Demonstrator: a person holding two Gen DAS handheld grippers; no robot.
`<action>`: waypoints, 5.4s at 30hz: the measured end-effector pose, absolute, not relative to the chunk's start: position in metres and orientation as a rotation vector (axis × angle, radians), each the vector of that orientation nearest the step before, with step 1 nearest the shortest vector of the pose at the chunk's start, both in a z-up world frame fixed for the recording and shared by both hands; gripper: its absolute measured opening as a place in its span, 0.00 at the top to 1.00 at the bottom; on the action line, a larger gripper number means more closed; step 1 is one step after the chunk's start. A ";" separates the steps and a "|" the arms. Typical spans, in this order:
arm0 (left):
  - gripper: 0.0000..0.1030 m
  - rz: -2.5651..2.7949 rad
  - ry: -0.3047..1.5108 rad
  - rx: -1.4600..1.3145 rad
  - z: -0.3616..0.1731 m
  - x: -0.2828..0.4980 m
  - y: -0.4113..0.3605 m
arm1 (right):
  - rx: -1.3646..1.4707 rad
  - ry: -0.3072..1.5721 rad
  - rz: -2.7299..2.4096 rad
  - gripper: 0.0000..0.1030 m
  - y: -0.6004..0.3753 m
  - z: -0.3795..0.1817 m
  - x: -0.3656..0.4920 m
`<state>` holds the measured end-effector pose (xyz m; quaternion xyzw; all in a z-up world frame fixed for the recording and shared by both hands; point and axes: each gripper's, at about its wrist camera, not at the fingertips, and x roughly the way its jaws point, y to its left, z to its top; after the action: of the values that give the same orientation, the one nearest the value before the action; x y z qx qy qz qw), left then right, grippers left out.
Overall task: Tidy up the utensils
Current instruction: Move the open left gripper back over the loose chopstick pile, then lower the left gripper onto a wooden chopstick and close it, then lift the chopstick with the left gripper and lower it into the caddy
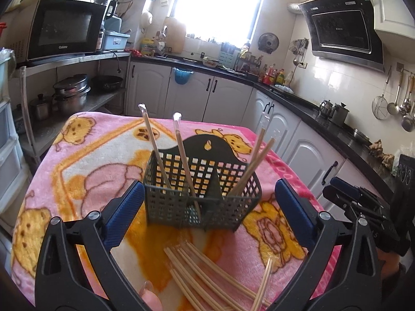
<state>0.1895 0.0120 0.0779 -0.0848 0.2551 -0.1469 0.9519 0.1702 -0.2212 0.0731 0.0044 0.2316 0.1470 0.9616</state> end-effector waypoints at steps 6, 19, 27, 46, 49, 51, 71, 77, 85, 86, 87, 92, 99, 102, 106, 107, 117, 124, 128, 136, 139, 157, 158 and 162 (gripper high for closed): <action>0.10 -0.290 0.535 -0.176 0.070 0.178 0.016 | 0.006 0.479 0.302 0.50 -0.221 0.069 0.159; 0.10 -0.263 0.599 -0.207 0.041 0.162 0.029 | -0.022 0.534 0.338 0.48 -0.208 0.048 0.144; 0.10 -0.252 0.632 -0.221 0.026 0.156 0.036 | -0.039 0.553 0.370 0.47 -0.198 0.041 0.133; 0.19 -0.270 0.751 -0.266 -0.017 0.147 0.054 | -0.094 0.661 0.456 0.47 -0.162 0.006 0.127; 0.35 -0.299 0.797 -0.276 -0.027 0.151 0.052 | -0.102 0.691 0.469 0.47 -0.155 -0.003 0.130; 0.43 -0.323 0.825 -0.287 -0.033 0.153 0.051 | -0.107 0.715 0.483 0.47 -0.150 -0.009 0.132; 0.76 -0.332 1.005 -0.422 -0.074 0.217 0.051 | -0.159 0.943 0.534 0.68 -0.115 -0.056 0.192; 0.84 -0.337 1.008 -0.418 -0.081 0.222 0.052 | -0.180 0.971 0.527 0.68 -0.100 -0.064 0.210; 0.94 -0.341 0.999 -0.412 -0.083 0.222 0.061 | -0.199 1.023 0.534 0.68 -0.081 -0.063 0.240; 0.95 -0.343 0.999 -0.413 -0.084 0.222 0.062 | -0.202 1.029 0.534 0.68 -0.080 -0.063 0.242; 0.95 -0.344 0.996 -0.412 -0.083 0.222 0.063 | -0.207 1.033 0.533 0.68 -0.078 -0.063 0.244; 0.95 -0.334 0.963 -0.401 -0.072 0.220 0.074 | -0.240 1.035 0.530 0.76 -0.070 -0.062 0.249; 0.96 -0.324 0.917 -0.397 -0.052 0.218 0.084 | -0.182 1.022 0.569 0.88 -0.075 -0.057 0.249; 0.96 -0.328 0.895 -0.390 -0.041 0.217 0.087 | -0.091 0.968 0.611 0.90 -0.086 -0.041 0.245; 0.96 -0.334 0.859 -0.384 -0.024 0.214 0.089 | -0.033 0.888 0.621 0.94 -0.099 -0.022 0.236; 0.96 -0.335 0.850 -0.381 -0.021 0.213 0.088 | -0.025 0.865 0.627 0.94 -0.103 -0.016 0.233; 0.97 -0.358 0.702 -0.333 0.040 0.206 0.080 | 0.044 0.622 0.597 0.94 -0.137 0.034 0.206; 0.97 -0.410 0.625 -0.287 0.074 0.203 0.059 | 0.086 0.502 0.527 0.94 -0.171 0.059 0.186; 0.97 -0.434 0.594 -0.265 0.087 0.198 0.046 | 0.095 0.449 0.493 0.94 -0.184 0.068 0.177; 0.98 -0.484 0.549 -0.248 0.107 0.196 0.023 | 0.103 0.376 0.442 0.94 -0.211 0.084 0.160; 0.98 -0.501 0.535 -0.236 0.114 0.198 0.017 | 0.104 0.359 0.421 0.94 -0.220 0.090 0.156; 0.98 -0.531 0.417 -0.191 0.169 0.207 -0.004 | 0.111 0.303 0.377 0.94 -0.241 0.121 0.158; 0.98 -0.527 0.408 -0.186 0.173 0.209 -0.004 | 0.111 0.301 0.376 0.94 -0.241 0.122 0.160; 0.98 -0.515 0.378 -0.170 0.188 0.215 -0.005 | 0.118 0.284 0.379 0.94 -0.238 0.128 0.167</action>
<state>0.2147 -0.0049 0.1876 -0.0835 0.1856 -0.2528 0.9459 0.1672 -0.2383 0.1283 0.0585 0.1406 0.1875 0.9704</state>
